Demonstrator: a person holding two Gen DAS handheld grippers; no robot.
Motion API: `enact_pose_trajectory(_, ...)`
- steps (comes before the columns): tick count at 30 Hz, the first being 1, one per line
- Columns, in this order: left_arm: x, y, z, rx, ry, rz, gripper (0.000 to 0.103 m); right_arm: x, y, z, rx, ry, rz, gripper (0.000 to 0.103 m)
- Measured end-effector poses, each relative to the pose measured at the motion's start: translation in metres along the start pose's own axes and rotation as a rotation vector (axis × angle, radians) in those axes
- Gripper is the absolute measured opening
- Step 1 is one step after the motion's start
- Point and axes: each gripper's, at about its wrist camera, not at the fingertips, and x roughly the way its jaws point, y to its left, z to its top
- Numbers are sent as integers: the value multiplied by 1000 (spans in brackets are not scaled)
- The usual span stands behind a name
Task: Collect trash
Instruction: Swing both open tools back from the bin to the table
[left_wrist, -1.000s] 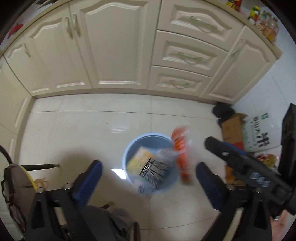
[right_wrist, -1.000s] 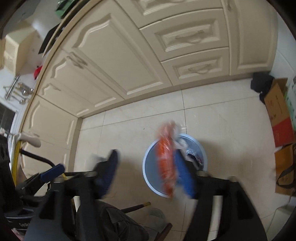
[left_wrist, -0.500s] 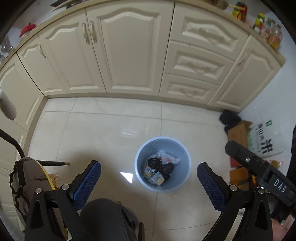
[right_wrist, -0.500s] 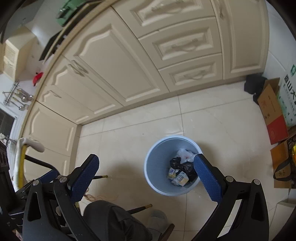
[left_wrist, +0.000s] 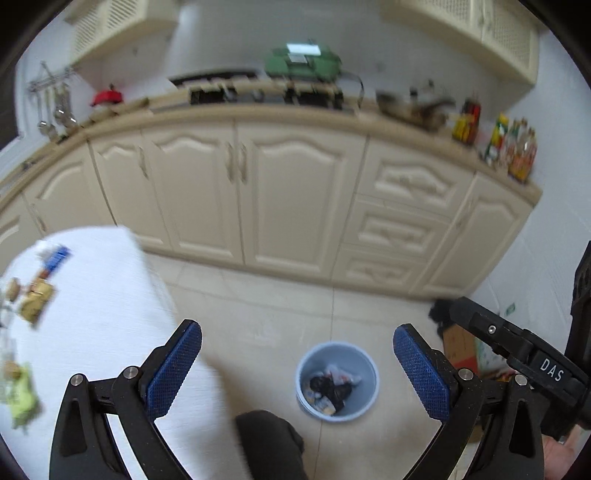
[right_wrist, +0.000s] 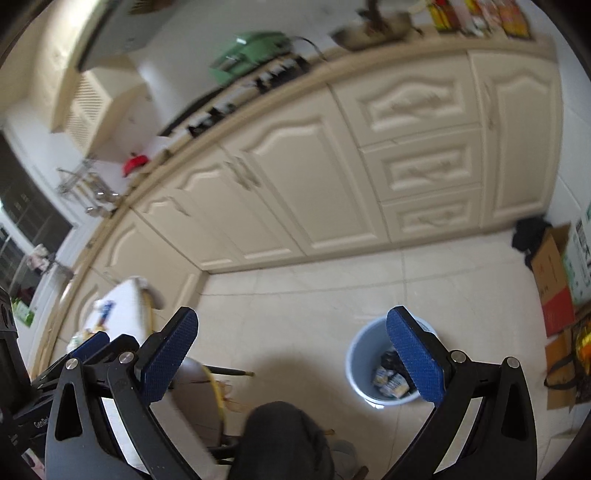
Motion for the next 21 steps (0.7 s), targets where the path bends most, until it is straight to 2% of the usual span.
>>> enact_pose_trajectory(3,-61,30,-15,-23,-77,27,102,-19,46,-1,-68,-29,40,103)
enact_pose_trajectory(10,-185,93,-67,-81,-218,164,102,-44,155,-24,-246,-63,164,103)
enact_pose_trajectory(14,-242,127,-101,-126,-265,259,102,-50,222,-47,-366,-67,238,103)
enact_pose_trajectory(21,-304,145,-165,-194,-322,421,102,-51,304,-87,-542,-64,309,103)
